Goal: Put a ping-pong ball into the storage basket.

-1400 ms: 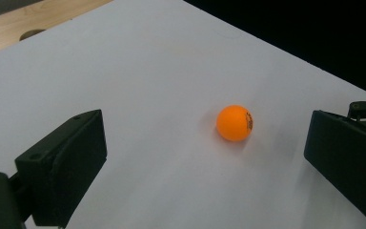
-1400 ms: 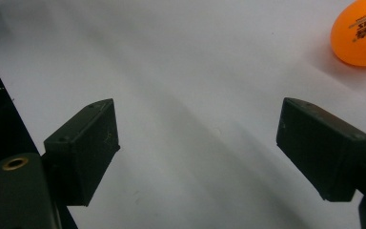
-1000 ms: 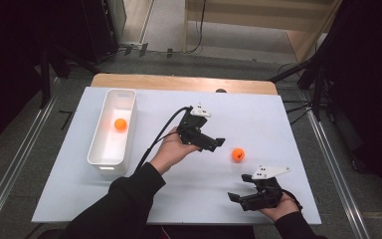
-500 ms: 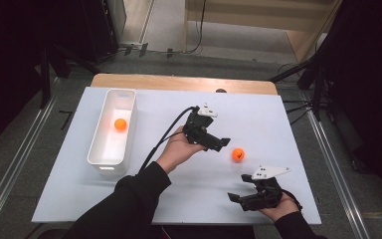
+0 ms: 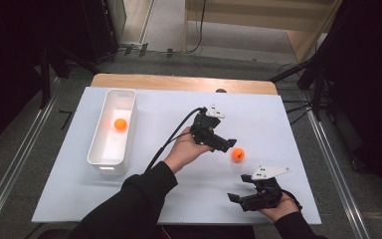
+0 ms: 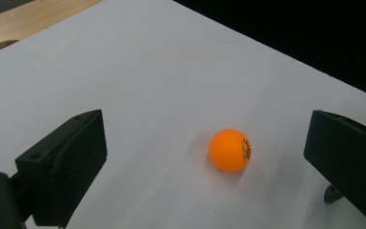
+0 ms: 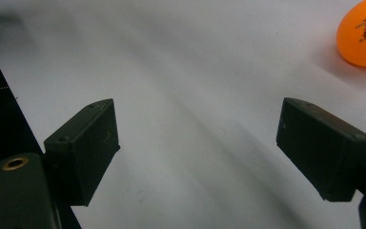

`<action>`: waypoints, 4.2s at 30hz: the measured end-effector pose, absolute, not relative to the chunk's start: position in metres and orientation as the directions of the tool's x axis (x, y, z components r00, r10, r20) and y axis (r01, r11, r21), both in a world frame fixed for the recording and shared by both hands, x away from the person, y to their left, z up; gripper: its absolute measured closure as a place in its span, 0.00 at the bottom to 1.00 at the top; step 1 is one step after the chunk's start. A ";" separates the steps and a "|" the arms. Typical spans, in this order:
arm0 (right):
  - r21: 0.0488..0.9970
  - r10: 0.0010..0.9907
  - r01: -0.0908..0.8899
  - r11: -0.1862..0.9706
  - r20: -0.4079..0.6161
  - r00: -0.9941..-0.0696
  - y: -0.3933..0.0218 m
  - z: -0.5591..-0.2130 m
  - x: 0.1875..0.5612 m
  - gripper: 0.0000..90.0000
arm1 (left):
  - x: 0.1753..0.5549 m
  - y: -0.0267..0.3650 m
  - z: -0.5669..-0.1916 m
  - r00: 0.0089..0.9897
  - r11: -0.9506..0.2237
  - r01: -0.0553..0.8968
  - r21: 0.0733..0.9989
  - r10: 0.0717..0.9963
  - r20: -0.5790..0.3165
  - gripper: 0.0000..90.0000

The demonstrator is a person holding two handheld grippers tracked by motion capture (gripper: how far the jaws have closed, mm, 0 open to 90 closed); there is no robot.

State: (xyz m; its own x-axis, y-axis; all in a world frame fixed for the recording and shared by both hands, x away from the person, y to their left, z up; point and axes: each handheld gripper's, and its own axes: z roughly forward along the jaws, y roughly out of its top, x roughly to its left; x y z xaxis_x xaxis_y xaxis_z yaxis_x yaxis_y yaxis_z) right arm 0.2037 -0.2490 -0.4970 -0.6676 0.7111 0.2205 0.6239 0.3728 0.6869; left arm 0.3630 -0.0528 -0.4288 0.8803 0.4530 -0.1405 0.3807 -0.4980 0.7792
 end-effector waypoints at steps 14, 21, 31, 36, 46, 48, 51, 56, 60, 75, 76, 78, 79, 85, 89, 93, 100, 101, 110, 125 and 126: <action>0.688 0.713 0.624 0.371 0.219 -0.666 -0.249 -0.497 0.203 0.14 | 0.362 -0.070 -0.433 0.886 -0.504 0.368 0.781 0.445 -0.131 0.01; 0.688 0.710 0.623 0.372 0.221 -0.668 -0.250 -0.497 0.204 0.14 | 0.364 -0.077 -0.434 0.887 -0.485 0.376 0.789 0.434 -0.156 0.01; 0.688 0.711 0.622 0.374 0.219 -0.669 -0.249 -0.497 0.203 0.14 | 0.364 -0.089 -0.440 0.885 -0.498 0.371 0.784 0.446 -0.136 0.05; 0.689 0.709 0.621 0.373 0.220 -0.670 -0.250 -0.497 0.203 0.14 | 0.363 -0.095 -0.445 0.887 -0.512 0.370 0.775 0.443 -0.131 0.05; 0.689 0.709 0.621 0.374 0.219 -0.670 -0.250 -0.497 0.203 0.14 | 0.363 -0.099 -0.451 0.894 -0.517 0.362 0.776 0.429 -0.132 0.05; 0.689 0.709 0.621 0.374 0.219 -0.670 -0.250 -0.497 0.203 0.14 | 0.362 -0.099 -0.452 0.894 -0.517 0.363 0.775 0.429 -0.132 0.05; 0.689 0.710 0.621 0.374 0.219 -0.670 -0.250 -0.497 0.203 0.14 | 0.362 -0.099 -0.454 0.894 -0.522 0.361 0.773 0.429 -0.128 0.05; 0.688 0.708 0.623 0.372 0.224 -0.670 -0.249 -0.497 0.203 0.14 | 0.362 -0.102 -0.459 0.895 -0.526 0.366 0.768 0.425 -0.135 0.05; 0.689 0.707 0.621 0.373 0.222 -0.671 -0.250 -0.497 0.203 0.14 | 0.361 -0.101 -0.463 0.895 -0.523 0.370 0.768 0.423 -0.143 0.05; 0.685 0.704 0.622 0.378 0.223 -0.674 -0.248 -0.497 0.203 0.14 | 0.358 -0.105 -0.478 0.898 -0.536 0.356 0.766 0.422 -0.122 0.05; 0.685 0.704 0.623 0.377 0.225 -0.674 -0.248 -0.497 0.203 0.14 | 0.358 -0.105 -0.480 0.900 -0.546 0.353 0.760 0.420 -0.116 0.05; 0.685 0.704 0.623 0.378 0.224 -0.674 -0.248 -0.497 0.203 0.14 | 0.357 -0.106 -0.482 0.901 -0.554 0.349 0.756 0.419 -0.109 0.05; 0.685 0.704 0.623 0.378 0.225 -0.674 -0.248 -0.497 0.203 0.14 | 0.357 -0.106 -0.483 0.902 -0.555 0.348 0.755 0.418 -0.108 0.05; 0.685 0.703 0.622 0.378 0.225 -0.675 -0.248 -0.497 0.203 0.14 | 0.357 -0.105 -0.489 0.897 -0.548 0.369 0.751 0.421 -0.133 0.05; 0.685 0.702 0.622 0.380 0.225 -0.676 -0.248 -0.498 0.203 0.14 | 0.358 -0.103 -0.494 0.892 -0.552 0.381 0.742 0.430 -0.139 0.05; 0.684 0.701 0.623 0.378 0.228 -0.676 -0.248 -0.498 0.203 0.14 | 0.358 -0.103 -0.498 0.891 -0.554 0.379 0.741 0.435 -0.131 0.05; 0.679 0.697 0.621 0.392 0.222 -0.682 -0.247 -0.498 0.203 0.14 | 0.356 -0.105 -0.505 0.895 -0.576 0.371 0.728 0.432 -0.115 0.05; 0.679 0.696 0.621 0.392 0.223 -0.683 -0.247 -0.498 0.203 0.14 | 0.356 -0.106 -0.507 0.893 -0.576 0.371 0.728 0.435 -0.111 0.05; 0.675 0.692 0.622 0.397 0.225 -0.686 -0.246 -0.498 0.203 0.14 | 0.351 -0.111 -0.517 0.902 -0.641 0.316 0.699 0.431 -0.012 0.05; 0.668 0.687 0.626 0.403 0.232 -0.689 -0.245 -0.499 0.203 0.14 | 0.346 -0.114 -0.520 0.920 -0.677 0.262 0.687 0.389 0.032 0.15; 0.667 0.686 0.626 0.404 0.232 -0.690 -0.245 -0.499 0.203 0.14 | 0.345 -0.114 -0.520 0.925 -0.678 0.251 0.691 0.379 0.035 0.18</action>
State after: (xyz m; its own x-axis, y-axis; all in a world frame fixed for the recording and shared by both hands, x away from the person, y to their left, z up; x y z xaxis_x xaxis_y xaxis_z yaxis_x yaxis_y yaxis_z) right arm 0.2026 -0.2446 -0.4992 -0.6896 0.6861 0.2317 0.6259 0.4038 0.6672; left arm 0.3448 -0.1138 -0.5202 0.9249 0.3787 0.0352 0.2513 -0.6779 0.6909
